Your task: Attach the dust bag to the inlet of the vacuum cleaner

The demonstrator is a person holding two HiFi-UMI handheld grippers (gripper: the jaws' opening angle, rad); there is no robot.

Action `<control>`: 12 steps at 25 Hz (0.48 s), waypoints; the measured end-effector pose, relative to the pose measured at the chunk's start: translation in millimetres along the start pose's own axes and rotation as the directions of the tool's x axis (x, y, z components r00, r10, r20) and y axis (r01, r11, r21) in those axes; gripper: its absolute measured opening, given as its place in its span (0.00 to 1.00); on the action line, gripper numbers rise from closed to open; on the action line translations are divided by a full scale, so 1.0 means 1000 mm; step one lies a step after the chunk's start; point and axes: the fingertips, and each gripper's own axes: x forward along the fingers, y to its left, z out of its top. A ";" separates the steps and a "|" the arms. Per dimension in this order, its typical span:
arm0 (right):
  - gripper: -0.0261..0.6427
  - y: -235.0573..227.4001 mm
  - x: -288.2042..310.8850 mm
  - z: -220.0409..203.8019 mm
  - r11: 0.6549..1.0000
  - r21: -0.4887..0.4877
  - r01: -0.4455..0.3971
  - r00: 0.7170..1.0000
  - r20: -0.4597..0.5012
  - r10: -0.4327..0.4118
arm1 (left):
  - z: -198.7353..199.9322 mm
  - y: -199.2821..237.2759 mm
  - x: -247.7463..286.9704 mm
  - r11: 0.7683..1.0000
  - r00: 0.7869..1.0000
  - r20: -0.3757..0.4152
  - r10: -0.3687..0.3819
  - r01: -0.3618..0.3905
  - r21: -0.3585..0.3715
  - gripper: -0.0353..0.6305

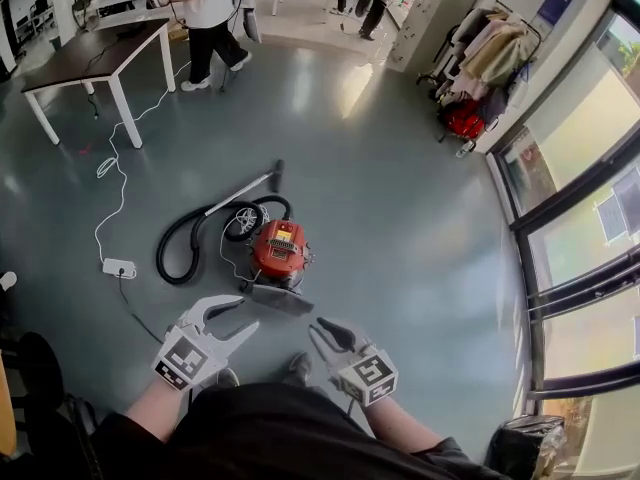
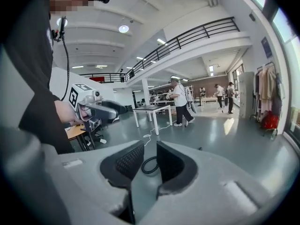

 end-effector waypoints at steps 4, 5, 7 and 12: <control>0.15 0.042 0.003 0.011 0.999 0.015 0.028 0.999 0.034 -0.028 | -0.010 0.000 -0.041 1.000 0.999 0.044 -0.002 0.002 -0.009 0.33; 0.15 0.051 0.003 0.014 0.999 0.011 0.032 0.999 0.040 -0.033 | -0.012 -0.001 -0.049 1.000 0.999 0.053 -0.008 0.008 -0.009 0.33; 0.15 0.066 0.005 0.022 0.999 0.002 0.044 0.998 0.053 -0.044 | -0.015 -0.001 -0.059 1.000 0.998 0.065 -0.026 0.027 -0.004 0.32; 0.15 0.095 0.002 0.029 0.999 -0.003 0.054 0.996 0.065 -0.053 | -0.016 -0.014 -0.072 0.996 0.993 0.084 -0.085 0.085 0.004 0.32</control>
